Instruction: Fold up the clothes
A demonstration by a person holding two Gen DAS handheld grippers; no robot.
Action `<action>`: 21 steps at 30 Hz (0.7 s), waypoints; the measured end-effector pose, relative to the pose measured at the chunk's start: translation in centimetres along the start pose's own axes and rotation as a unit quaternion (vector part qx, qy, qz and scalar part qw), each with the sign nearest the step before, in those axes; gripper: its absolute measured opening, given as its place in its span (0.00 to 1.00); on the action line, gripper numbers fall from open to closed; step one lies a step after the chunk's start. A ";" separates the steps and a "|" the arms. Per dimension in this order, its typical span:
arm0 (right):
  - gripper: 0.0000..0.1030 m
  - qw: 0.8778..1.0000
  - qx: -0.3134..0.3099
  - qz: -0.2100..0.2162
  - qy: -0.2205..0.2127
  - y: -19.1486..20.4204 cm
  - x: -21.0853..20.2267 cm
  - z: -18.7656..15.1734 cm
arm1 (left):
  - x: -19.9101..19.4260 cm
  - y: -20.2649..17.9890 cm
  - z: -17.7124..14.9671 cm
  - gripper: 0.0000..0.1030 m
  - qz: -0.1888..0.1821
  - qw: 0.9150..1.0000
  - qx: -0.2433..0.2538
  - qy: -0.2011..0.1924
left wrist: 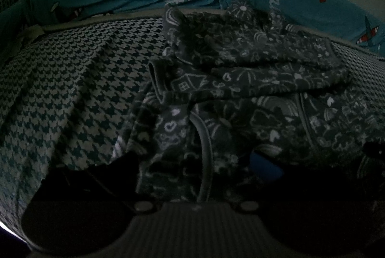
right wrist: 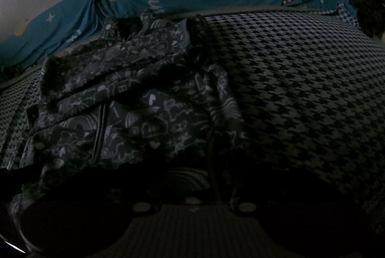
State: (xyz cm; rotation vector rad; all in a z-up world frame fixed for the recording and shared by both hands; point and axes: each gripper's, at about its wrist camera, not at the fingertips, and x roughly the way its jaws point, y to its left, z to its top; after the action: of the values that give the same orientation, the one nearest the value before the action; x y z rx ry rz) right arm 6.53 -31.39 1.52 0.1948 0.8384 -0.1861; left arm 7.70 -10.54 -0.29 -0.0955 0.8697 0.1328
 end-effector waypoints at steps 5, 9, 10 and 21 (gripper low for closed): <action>0.62 1.000 0.002 0.001 -0.001 -0.1 0.0 0.0 | 0.0 -0.1 0.0 1.00 0.001 1.000 0.001 0.000; 0.62 1.000 0.001 0.000 -0.001 -0.1 0.0 -0.1 | 0.0 0.0 0.0 1.00 0.003 1.000 -0.002 -0.001; 0.62 1.000 0.001 0.000 -0.001 -0.1 0.0 0.0 | 0.0 0.1 0.0 1.00 0.003 1.000 -0.003 -0.001; 0.63 1.000 0.004 0.004 0.001 -0.1 0.0 0.0 | -0.1 0.3 0.0 1.00 0.004 1.000 -0.008 -0.002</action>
State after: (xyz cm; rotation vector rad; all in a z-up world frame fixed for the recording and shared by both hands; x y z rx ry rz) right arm 6.50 -31.49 1.57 0.2061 0.8386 -0.1825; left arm 7.61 -10.29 -0.19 -0.1062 0.8650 0.1470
